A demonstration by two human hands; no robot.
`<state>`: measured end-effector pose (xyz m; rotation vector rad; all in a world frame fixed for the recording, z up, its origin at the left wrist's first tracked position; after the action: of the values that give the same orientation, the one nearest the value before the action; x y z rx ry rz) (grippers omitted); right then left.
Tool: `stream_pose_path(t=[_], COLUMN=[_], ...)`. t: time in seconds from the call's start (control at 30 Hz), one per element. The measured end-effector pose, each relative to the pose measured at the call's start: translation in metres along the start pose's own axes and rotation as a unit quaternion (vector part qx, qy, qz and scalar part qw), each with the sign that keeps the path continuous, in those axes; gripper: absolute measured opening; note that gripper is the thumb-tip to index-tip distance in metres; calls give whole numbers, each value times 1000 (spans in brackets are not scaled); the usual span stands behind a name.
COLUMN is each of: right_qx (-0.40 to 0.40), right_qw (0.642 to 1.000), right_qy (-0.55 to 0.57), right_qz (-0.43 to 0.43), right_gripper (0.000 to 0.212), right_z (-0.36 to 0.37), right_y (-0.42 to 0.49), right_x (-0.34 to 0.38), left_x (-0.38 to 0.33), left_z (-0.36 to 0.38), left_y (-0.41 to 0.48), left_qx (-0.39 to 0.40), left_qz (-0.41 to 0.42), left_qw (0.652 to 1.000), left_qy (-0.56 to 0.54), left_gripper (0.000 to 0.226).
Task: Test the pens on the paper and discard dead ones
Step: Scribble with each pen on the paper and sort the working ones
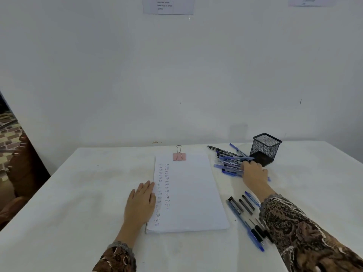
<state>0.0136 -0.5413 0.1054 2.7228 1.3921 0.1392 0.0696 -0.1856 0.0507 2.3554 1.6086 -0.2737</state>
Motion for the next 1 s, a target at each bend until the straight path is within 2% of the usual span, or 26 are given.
stream_pose_path(t=[0.27,0.43,0.8,0.93,1.0], right_qx=[15,8,14,28,-29], right_qw=[997,999,994,997,993], right_qy=[13,-4,-80,-44,92], right_qz=[-71,-40,-77,-64,-60], right_gripper=[26,26,25,21,18], right_z=[8,9,7,0,-16], right_y=[7,5,12,12,10], right_x=[-7,-8,-9,-15,-14], left_x=[3,4,4,4,3], left_z=[3,3,3,1,-2], left_y=[1,1,2,0,-2], left_qx=[-5,-10,-18,-26,-35], left_qz=[6,10,16,25,29], left_qw=[1000,1000,1000,999,998], left_qy=[11,2,-4,-22,-49], left_gripper=[96,95,95,94,87])
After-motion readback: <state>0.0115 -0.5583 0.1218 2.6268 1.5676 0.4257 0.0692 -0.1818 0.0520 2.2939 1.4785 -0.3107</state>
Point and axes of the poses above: each hand's wrist, its own y-axis towards the middle knuckle, its own z-axis out of the palm, x = y × z, the point moved 2 cm from there along y, towards the middle knuckle, and after that the axes turned 2 degrees about z, right-handed, at the moved point
